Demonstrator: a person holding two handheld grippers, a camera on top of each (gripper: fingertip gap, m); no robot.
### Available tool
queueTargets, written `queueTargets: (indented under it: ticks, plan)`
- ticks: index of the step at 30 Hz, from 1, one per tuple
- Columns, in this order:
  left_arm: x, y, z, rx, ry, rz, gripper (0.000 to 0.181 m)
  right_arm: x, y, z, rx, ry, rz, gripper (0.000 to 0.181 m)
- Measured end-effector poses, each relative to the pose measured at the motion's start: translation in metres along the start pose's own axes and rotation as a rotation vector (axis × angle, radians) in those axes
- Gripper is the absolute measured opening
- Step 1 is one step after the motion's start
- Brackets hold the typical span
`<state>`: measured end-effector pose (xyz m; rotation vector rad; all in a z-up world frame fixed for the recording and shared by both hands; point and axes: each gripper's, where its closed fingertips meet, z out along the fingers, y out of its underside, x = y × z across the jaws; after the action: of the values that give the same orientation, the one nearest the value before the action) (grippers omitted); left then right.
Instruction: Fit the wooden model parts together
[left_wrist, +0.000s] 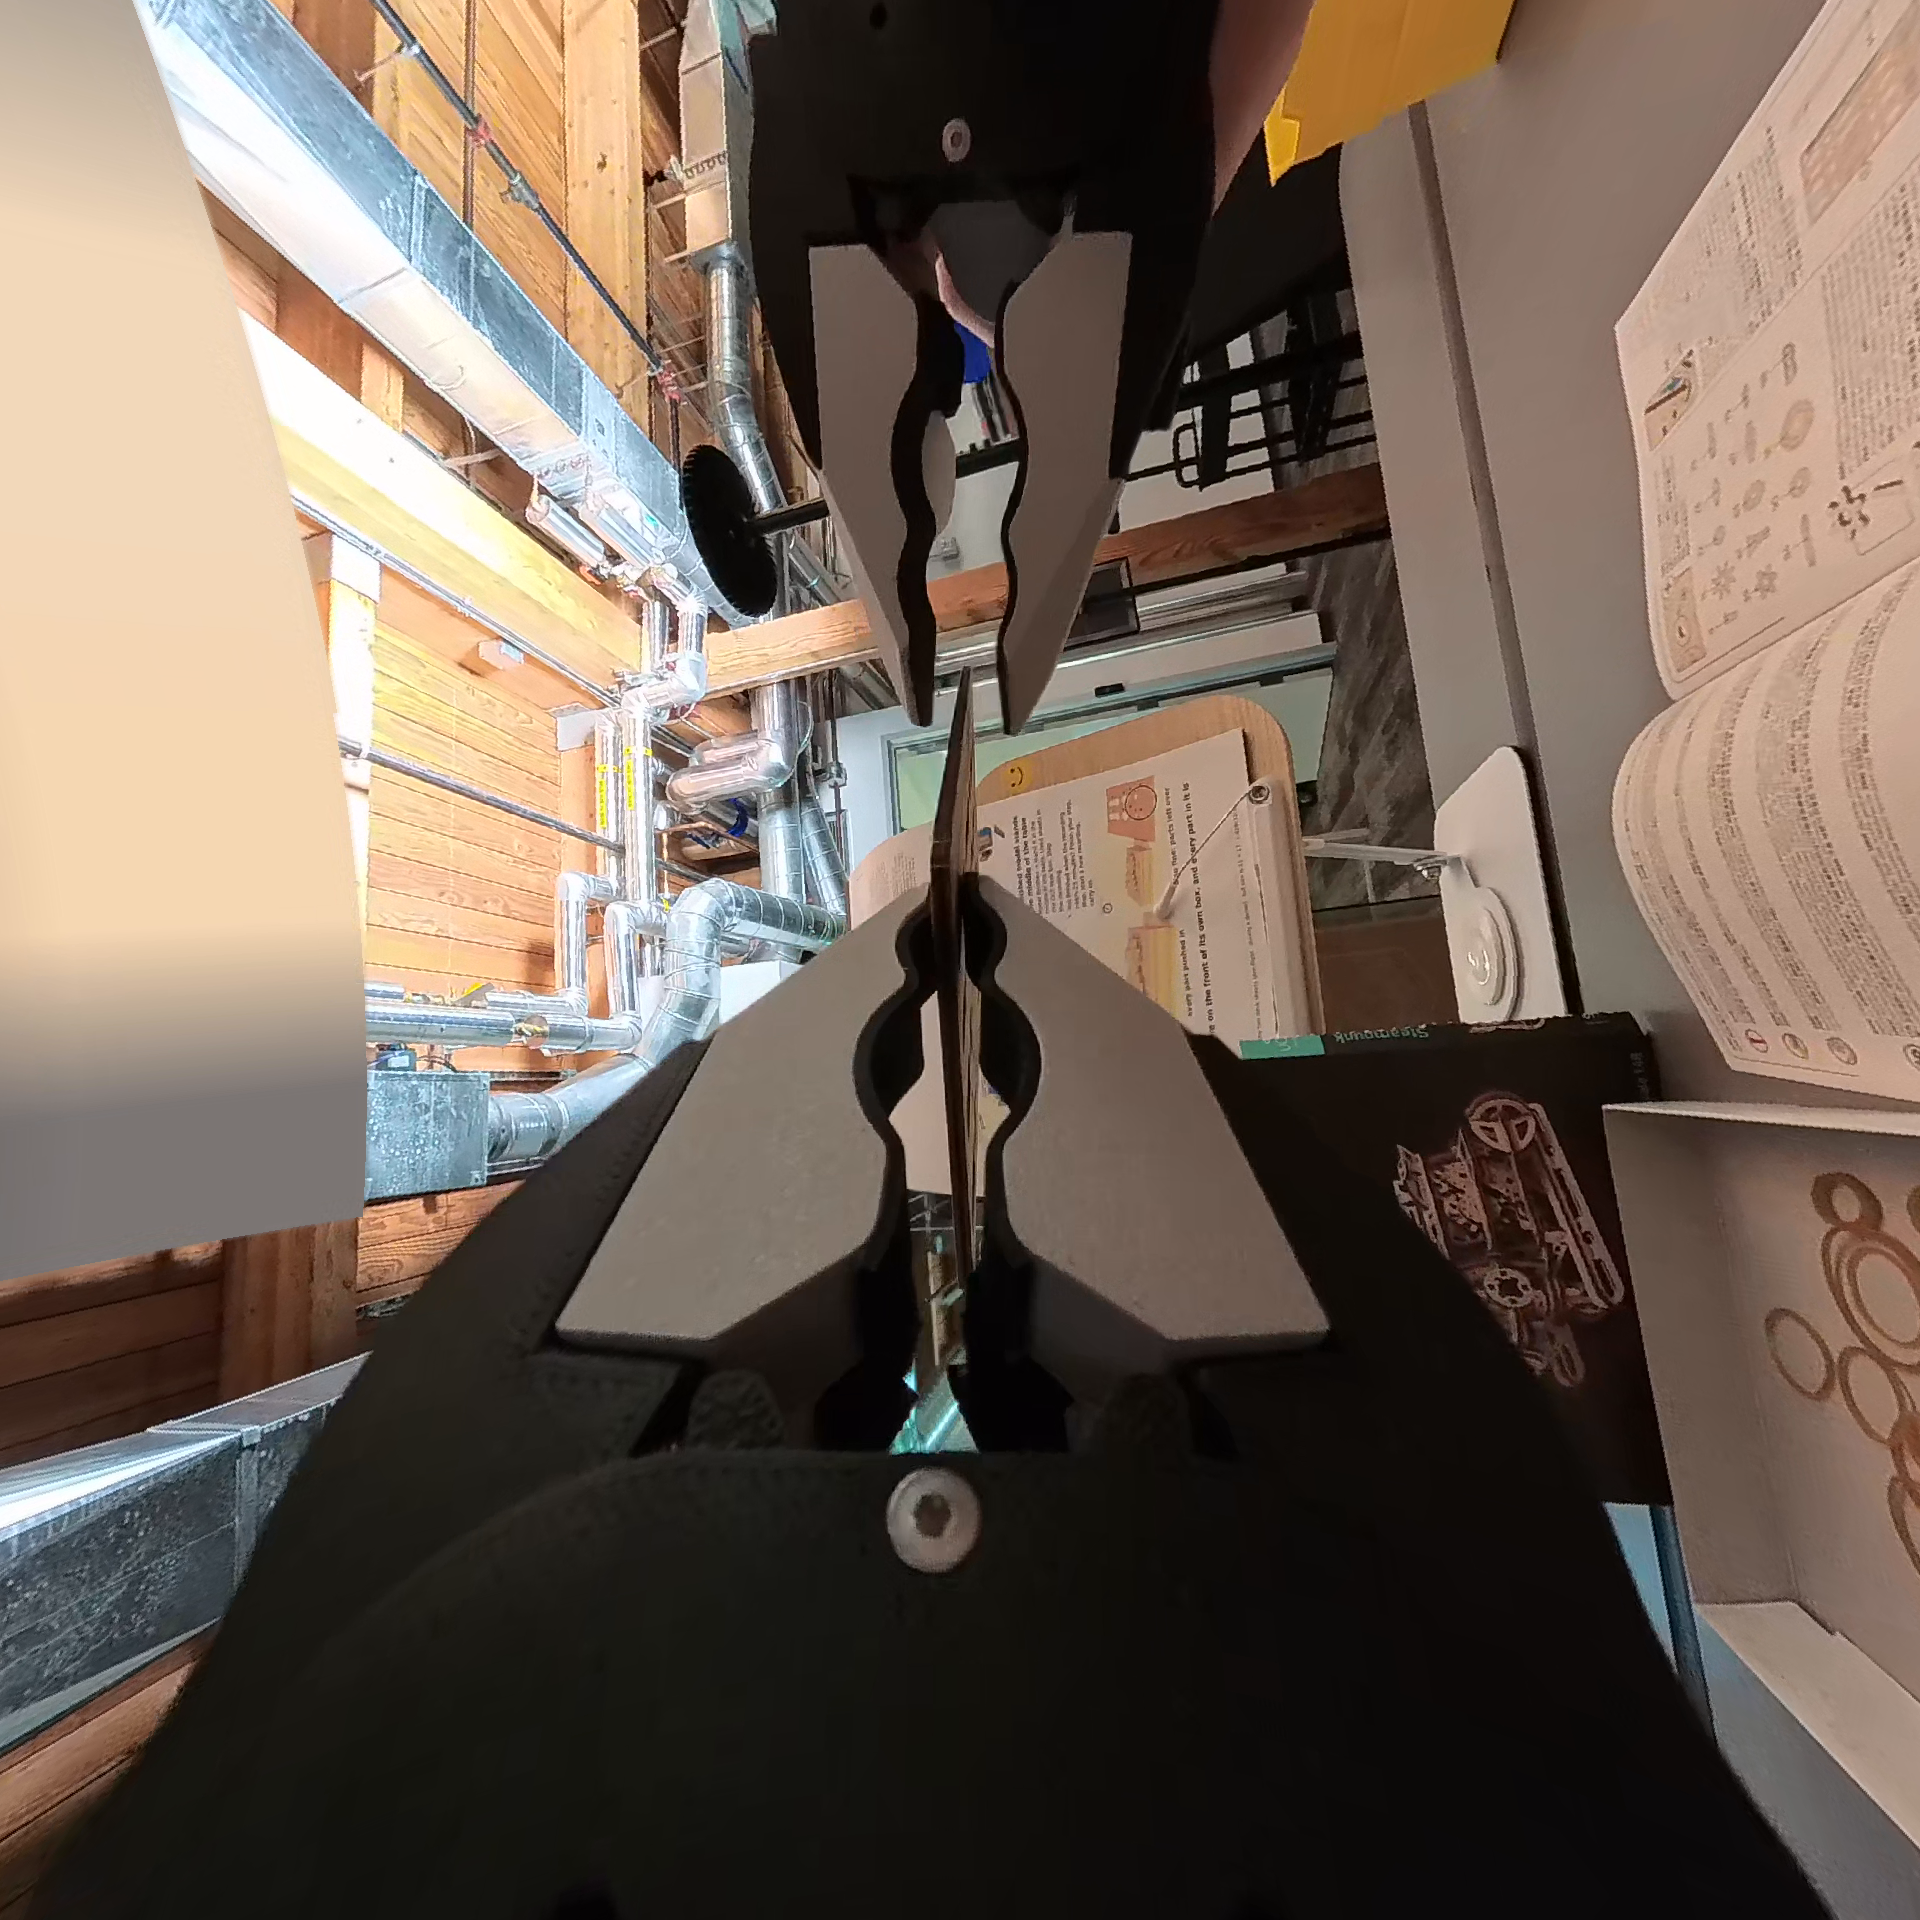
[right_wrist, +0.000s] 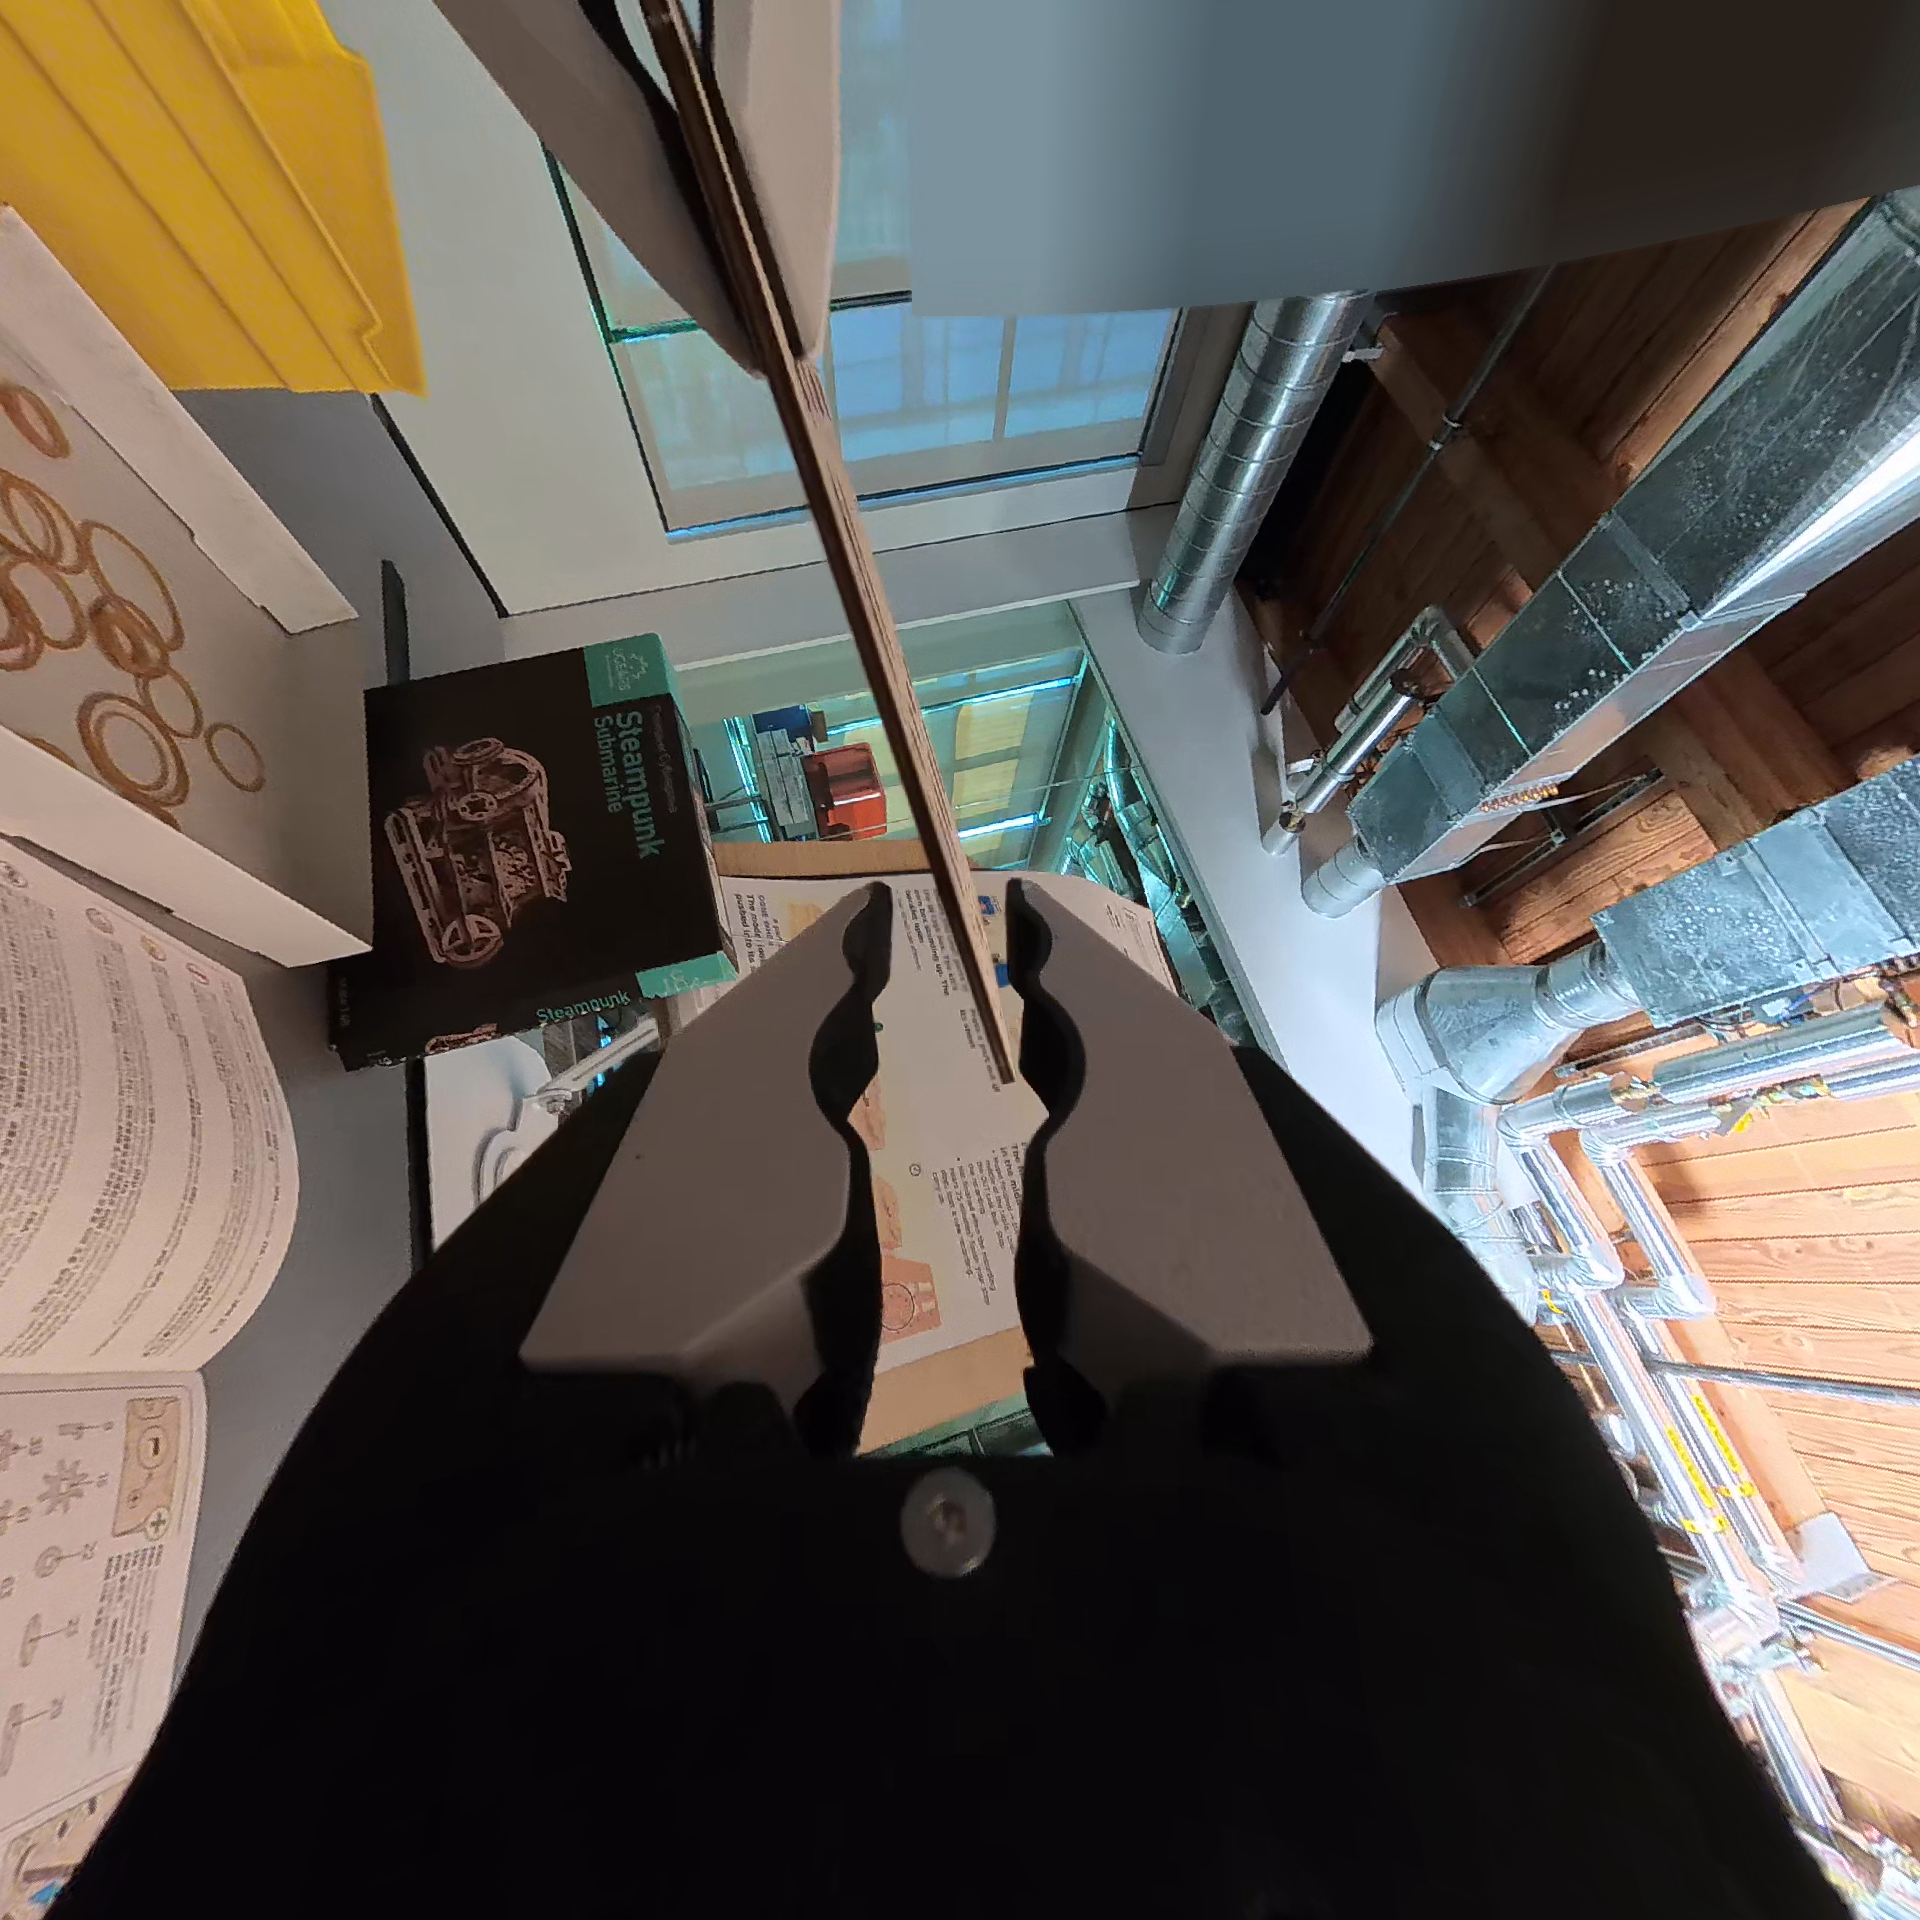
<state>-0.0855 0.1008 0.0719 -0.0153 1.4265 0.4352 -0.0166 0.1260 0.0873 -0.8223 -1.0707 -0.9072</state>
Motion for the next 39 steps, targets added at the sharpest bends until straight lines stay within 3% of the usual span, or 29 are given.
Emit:
queueTargets:
  ticks: [5,10,13,17,23,27,33,37,39]
  plan:
    - [0.005,0.004,0.003,-0.007,0.081,-0.137,0.0,-0.008,-0.018,0.002,0.048,-0.055,0.019,0.021]
    - [0.019,0.011,0.008,-0.024,0.286,-0.501,0.001,-0.03,-0.041,0.005,0.106,-0.251,0.178,0.018]
    - [0.024,0.012,0.008,-0.009,0.389,-0.695,0.0,-0.047,-0.034,0.012,0.042,-0.392,0.321,0.018]
    - [0.042,0.008,0.006,-0.001,0.615,-0.982,0.001,-0.07,-0.038,0.014,0.04,-0.593,0.637,0.014]
    - [0.055,-0.004,-0.005,0.066,0.978,-1.47,0.001,-0.096,-0.057,-0.005,0.027,-1.049,1.201,0.002]
    - [0.045,-0.007,-0.007,0.178,1.087,-1.723,0.001,-0.089,-0.067,-0.011,0.072,-1.242,1.574,0.002]
    - [0.047,-0.008,-0.009,0.226,1.168,-1.82,0.006,-0.095,-0.07,-0.014,0.067,-1.317,1.666,0.002]
    - [0.043,-0.002,-0.007,0.243,1.142,-1.868,0.01,-0.099,-0.066,-0.013,0.03,-1.314,1.678,0.002]
    - [0.043,0.002,-0.005,0.236,1.133,-1.883,0.002,-0.098,-0.067,-0.013,0.038,-1.315,1.679,0.002]
